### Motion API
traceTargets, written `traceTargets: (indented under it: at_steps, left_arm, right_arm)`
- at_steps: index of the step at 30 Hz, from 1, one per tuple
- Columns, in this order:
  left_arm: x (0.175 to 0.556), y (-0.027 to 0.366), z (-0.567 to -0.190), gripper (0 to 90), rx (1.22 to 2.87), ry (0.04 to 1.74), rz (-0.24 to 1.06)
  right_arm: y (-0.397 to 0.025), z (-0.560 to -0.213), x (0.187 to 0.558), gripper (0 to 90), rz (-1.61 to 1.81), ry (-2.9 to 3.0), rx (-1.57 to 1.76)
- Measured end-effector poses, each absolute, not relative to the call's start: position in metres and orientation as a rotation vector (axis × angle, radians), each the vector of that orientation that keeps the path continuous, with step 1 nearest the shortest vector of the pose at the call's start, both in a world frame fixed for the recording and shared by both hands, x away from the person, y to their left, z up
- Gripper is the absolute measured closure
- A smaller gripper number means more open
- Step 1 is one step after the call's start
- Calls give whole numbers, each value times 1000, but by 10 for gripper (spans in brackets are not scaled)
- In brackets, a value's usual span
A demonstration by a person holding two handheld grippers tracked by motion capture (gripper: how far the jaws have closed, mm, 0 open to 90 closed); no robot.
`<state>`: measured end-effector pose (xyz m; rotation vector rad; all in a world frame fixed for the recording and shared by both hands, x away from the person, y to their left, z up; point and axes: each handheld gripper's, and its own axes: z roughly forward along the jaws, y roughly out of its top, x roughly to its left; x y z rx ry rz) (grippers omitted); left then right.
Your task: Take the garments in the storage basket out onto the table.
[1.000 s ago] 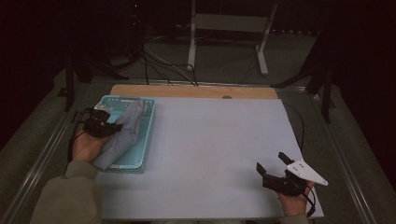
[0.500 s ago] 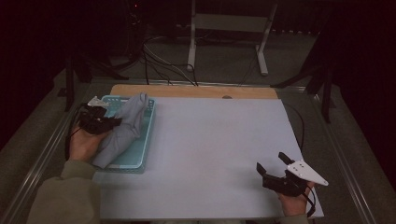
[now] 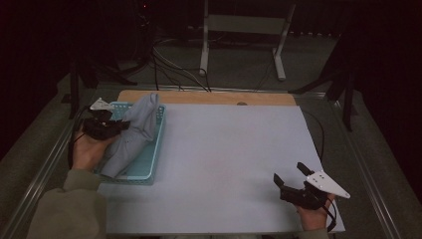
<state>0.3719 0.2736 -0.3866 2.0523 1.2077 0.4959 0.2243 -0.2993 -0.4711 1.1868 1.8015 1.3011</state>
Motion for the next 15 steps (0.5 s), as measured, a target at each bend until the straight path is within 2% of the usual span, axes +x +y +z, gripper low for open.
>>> traceTargets:
  at_steps: [15]
  left_arm:
    - [372, 268, -374, 854, 2024, 1168, 503]
  right_arm:
    - [-300, -471, 224, 75, 1303, 1800, 1186]
